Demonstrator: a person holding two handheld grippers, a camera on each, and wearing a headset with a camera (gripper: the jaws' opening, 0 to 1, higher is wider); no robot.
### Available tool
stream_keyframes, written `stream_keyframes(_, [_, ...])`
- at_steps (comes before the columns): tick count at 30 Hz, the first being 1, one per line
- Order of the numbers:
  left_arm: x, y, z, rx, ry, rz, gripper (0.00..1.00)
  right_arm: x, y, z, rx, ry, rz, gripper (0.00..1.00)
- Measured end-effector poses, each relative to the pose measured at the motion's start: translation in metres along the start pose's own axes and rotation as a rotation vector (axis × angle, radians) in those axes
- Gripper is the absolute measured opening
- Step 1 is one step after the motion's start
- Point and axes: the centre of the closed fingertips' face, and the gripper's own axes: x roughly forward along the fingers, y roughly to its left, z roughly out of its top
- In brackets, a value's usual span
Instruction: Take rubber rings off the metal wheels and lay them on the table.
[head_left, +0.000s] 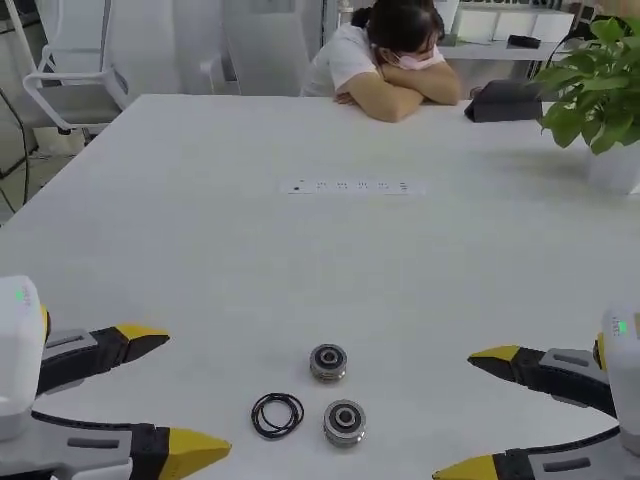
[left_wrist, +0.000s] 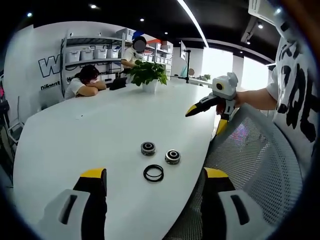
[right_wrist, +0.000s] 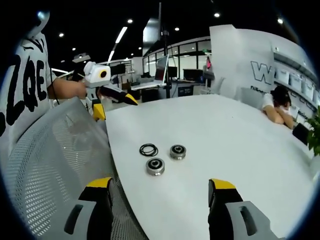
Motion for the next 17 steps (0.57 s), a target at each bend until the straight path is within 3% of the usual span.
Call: stream_keyframes(17, [-0.0028,0.001,0.0014,0.003,0.0,0.011,0.75,-0.0034,-0.0014,-0.0003,-0.004,-0.004,-0.009,0.77])
